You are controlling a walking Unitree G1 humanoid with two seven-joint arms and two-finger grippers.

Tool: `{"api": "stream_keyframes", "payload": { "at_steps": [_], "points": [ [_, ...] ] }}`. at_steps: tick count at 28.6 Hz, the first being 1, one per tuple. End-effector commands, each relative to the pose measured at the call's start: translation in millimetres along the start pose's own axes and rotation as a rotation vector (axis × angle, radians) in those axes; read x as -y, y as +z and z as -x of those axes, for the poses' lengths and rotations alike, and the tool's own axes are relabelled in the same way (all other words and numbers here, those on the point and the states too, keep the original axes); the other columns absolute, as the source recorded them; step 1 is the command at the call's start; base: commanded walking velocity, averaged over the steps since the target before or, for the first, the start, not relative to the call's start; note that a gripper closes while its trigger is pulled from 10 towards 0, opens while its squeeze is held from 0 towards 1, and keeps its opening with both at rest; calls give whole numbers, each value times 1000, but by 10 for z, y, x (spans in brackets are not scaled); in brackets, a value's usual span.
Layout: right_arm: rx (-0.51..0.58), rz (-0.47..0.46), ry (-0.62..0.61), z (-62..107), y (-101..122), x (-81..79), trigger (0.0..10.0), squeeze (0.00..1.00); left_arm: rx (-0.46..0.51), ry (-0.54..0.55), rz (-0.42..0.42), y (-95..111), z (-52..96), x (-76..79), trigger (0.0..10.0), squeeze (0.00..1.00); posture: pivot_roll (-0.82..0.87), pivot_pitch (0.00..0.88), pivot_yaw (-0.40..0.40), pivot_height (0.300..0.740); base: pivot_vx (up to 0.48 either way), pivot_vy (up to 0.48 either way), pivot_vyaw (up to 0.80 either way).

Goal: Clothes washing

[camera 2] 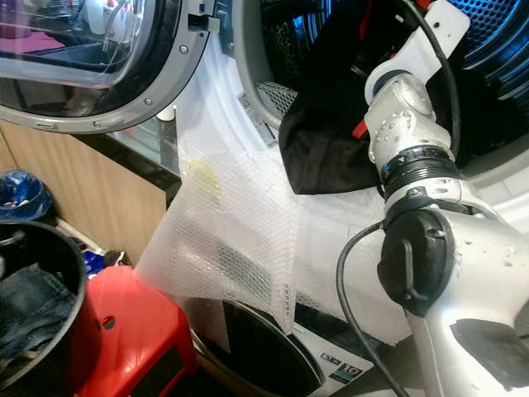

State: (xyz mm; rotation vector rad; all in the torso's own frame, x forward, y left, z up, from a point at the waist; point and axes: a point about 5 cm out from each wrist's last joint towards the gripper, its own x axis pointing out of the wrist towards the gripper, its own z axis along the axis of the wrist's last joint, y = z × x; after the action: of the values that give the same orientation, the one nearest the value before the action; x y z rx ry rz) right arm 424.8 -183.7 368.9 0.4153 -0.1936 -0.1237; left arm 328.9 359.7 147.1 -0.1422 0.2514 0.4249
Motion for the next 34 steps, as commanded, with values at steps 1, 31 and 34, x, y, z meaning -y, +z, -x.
{"api": "stream_keyframes", "payload": {
  "at_steps": [1,31,34],
  "points": [
    [-17,-2,-66,-3,-16,235,10000,1000,-40,-136,-16,-10,-33,239,10000,0,108,80,-199,740,0,0,0],
    [105,-81,-221,19,290,484,10000,1000,-215,-623,-467,-364,88,733,10000,0,130,69,-184,740,0,0,0],
    [133,-115,-258,31,381,532,10000,1000,-199,-598,-435,-374,85,730,10000,0,134,72,-187,740,0,0,0]
  ]
}}
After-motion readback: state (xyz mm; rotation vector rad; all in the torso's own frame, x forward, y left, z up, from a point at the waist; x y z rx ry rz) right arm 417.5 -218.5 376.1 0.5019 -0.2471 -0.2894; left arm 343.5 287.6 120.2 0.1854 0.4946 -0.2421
